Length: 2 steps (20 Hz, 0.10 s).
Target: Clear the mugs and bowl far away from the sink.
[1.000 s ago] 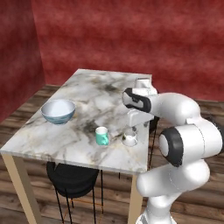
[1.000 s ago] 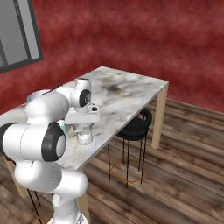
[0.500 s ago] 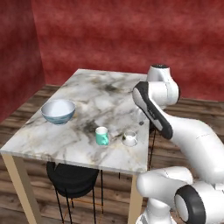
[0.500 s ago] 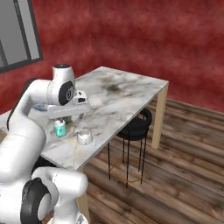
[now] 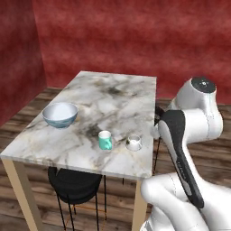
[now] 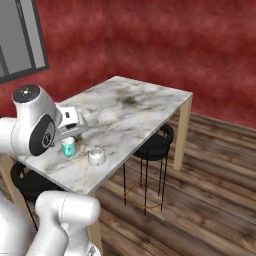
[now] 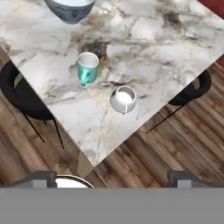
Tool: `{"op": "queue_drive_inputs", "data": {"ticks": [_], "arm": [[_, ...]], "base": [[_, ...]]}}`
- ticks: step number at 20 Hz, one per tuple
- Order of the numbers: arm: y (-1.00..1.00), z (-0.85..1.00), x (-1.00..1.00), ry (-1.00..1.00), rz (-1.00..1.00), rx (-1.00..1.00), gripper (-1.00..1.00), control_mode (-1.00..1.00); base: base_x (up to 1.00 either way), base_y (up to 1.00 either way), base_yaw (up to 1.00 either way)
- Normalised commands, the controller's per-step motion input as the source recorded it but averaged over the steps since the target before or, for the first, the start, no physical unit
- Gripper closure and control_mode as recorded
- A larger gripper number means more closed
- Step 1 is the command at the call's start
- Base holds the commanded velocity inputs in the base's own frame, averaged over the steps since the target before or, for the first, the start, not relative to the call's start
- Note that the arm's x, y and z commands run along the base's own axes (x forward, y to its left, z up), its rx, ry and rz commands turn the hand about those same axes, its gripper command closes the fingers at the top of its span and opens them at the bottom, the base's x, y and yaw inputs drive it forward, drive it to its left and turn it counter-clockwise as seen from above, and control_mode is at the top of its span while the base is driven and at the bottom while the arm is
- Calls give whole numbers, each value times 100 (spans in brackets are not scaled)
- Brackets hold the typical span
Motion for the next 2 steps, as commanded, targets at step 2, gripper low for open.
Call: {"op": "queue_drive_inputs", "data": {"ticks": [2], "arm": [[1,57,-95,-32,-3,1,-100,-100]], "base": [[0,0,0]]}}
